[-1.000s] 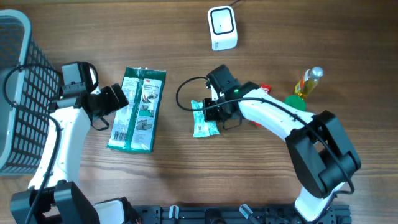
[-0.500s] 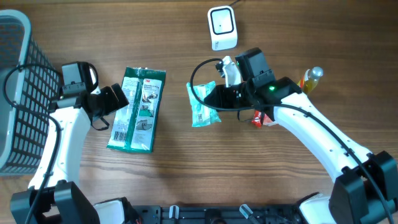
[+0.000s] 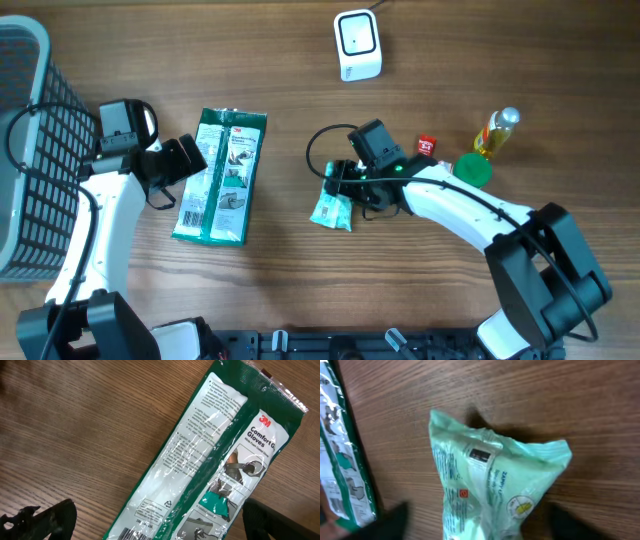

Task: Scan the item barcode

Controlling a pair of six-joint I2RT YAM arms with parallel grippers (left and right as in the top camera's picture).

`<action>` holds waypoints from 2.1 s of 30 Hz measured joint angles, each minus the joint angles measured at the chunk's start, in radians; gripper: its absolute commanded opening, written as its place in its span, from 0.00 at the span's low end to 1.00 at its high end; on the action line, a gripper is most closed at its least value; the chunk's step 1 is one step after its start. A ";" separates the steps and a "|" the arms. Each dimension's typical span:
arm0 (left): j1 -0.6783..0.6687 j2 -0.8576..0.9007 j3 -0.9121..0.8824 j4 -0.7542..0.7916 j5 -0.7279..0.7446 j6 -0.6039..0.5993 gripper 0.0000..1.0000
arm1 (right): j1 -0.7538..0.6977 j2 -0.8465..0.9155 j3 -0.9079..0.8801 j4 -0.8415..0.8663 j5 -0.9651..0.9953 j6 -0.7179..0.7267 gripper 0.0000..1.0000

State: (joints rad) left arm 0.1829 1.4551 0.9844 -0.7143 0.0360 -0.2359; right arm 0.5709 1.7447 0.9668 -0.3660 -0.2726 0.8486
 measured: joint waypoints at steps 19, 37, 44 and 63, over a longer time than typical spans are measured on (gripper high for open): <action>0.000 0.000 0.000 0.000 0.000 0.000 1.00 | -0.080 -0.110 -0.052 -0.162 0.031 -0.005 0.05; 0.000 0.000 0.000 0.000 0.000 0.000 1.00 | 0.179 -0.108 -0.139 0.113 -0.056 0.154 0.38; 0.000 0.000 0.000 0.000 0.000 0.000 1.00 | 0.006 -0.204 -0.110 0.063 -0.167 0.014 0.40; 0.000 0.000 0.000 0.000 0.000 0.000 1.00 | -0.011 0.023 -0.093 0.114 -0.113 0.070 0.24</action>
State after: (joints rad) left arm 0.1829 1.4551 0.9844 -0.7139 0.0360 -0.2363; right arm 0.5602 1.7676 0.8742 -0.2523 -0.3851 0.9188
